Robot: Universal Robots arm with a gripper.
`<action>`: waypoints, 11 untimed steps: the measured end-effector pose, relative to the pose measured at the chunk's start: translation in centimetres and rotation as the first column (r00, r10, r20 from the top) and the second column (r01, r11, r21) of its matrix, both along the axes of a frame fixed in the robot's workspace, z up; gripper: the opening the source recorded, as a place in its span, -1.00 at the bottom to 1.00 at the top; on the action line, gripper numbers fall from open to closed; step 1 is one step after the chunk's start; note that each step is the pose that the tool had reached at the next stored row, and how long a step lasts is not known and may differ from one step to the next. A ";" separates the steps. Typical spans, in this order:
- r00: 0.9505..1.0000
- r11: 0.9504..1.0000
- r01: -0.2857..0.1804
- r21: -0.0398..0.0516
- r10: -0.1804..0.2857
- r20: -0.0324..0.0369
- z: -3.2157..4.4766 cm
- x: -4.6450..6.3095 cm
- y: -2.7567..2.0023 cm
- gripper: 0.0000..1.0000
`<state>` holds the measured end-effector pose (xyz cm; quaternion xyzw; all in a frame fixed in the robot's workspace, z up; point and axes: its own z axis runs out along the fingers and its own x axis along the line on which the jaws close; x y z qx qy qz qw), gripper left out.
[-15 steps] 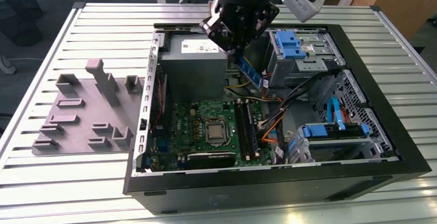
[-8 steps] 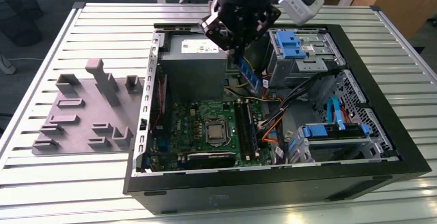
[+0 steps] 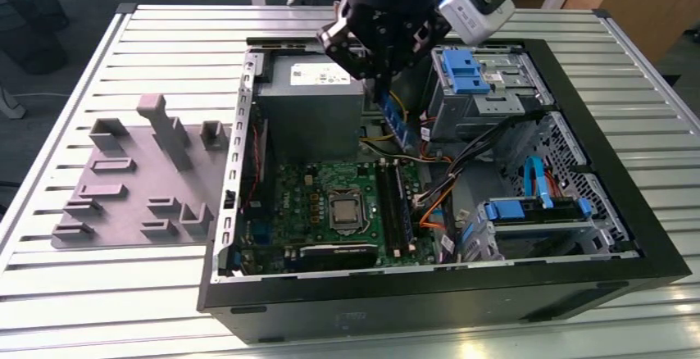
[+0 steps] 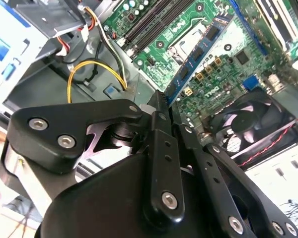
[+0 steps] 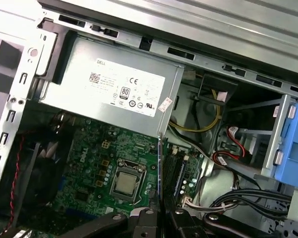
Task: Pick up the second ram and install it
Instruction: 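Insert the second ram into the second slot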
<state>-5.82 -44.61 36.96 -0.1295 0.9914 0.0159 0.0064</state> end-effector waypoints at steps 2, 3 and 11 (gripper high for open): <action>1.000 1.000 0.027 0.000 -0.027 0.000 -0.04 0.0 0.03 -0.72; 0.999 0.999 0.040 0.000 -0.040 0.000 -0.06 0.0 0.04 -0.72; 0.989 0.989 0.147 0.000 -0.147 0.000 -0.22 0.0 0.15 -0.72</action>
